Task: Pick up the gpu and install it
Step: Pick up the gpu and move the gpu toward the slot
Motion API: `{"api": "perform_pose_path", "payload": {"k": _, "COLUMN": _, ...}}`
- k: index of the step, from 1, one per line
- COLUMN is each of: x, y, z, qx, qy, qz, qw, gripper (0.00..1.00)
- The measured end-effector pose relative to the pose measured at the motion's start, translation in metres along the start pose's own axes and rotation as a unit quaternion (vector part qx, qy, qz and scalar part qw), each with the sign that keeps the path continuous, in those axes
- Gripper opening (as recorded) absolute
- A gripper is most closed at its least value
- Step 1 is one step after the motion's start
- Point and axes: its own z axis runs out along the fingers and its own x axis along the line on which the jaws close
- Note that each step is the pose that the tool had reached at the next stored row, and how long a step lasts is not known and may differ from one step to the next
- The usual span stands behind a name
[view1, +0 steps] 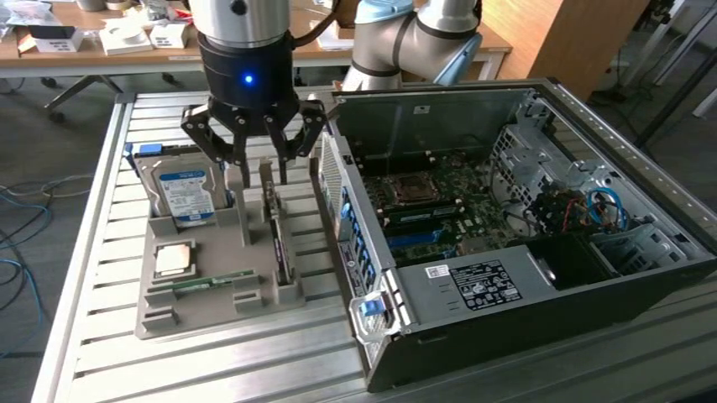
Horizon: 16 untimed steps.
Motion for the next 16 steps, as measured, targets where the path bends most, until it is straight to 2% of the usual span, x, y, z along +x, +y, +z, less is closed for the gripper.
{"api": "perform_pose_path", "payload": {"k": 16, "x": 0.0, "y": -0.0008, "z": 0.0195, "qx": 0.0, "qy": 0.0, "qz": 0.0, "qw": 1.0, "gripper": 0.47}}
